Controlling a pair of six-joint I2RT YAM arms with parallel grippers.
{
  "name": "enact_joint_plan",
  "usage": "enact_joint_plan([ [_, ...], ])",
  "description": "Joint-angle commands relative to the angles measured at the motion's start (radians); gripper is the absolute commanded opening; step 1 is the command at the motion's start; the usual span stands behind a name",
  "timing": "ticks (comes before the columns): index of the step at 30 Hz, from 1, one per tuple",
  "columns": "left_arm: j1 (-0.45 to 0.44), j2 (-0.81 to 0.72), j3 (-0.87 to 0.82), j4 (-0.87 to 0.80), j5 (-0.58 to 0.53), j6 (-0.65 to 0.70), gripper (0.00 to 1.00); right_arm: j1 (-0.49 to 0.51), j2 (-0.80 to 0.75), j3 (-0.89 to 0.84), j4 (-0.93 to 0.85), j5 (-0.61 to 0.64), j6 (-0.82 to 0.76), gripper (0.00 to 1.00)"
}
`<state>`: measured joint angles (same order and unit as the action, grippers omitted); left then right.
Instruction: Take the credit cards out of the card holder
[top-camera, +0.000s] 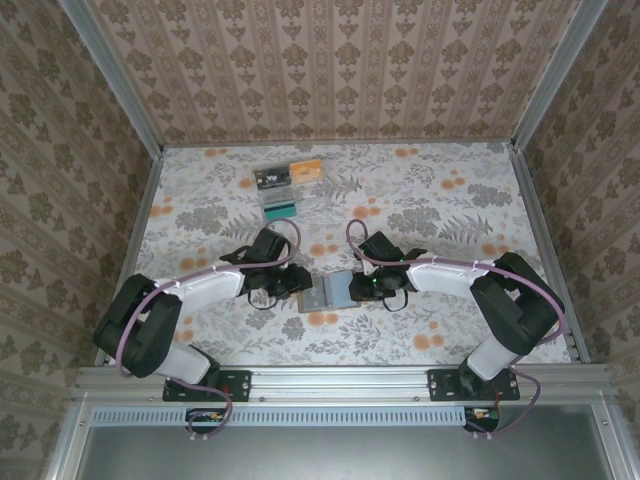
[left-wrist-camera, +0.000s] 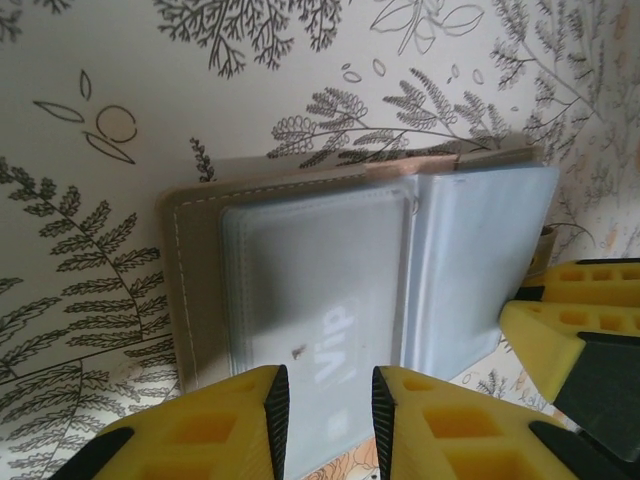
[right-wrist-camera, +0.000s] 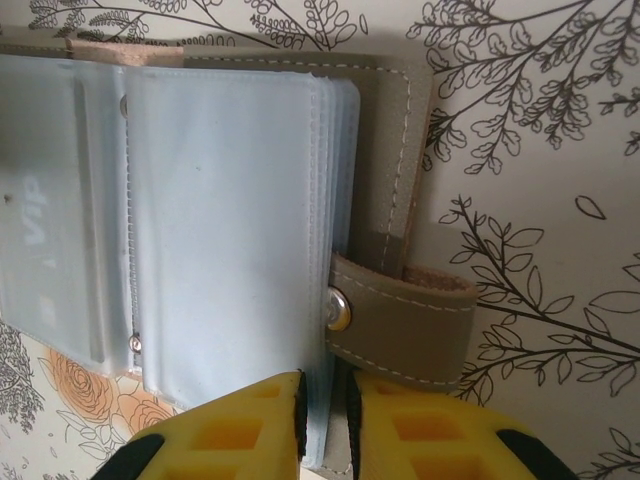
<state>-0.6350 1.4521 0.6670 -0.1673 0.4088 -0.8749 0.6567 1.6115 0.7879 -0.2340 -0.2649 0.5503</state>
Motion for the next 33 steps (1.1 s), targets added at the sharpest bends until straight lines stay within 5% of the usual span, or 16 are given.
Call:
enact_joint_plan([
  [1, -0.010, 0.020, 0.013, 0.001, 0.015, 0.015, 0.31, 0.011, 0.007, -0.019, 0.001, 0.023, 0.011, 0.22],
  [15, -0.032, 0.065, 0.036, -0.034, -0.008, 0.029, 0.32, 0.011, 0.005, -0.018, -0.007, 0.028, 0.004, 0.22],
  [33, -0.053, 0.112, 0.052, 0.109, 0.105, 0.022, 0.45, 0.012, -0.013, -0.033, -0.001, 0.032, 0.013, 0.22],
])
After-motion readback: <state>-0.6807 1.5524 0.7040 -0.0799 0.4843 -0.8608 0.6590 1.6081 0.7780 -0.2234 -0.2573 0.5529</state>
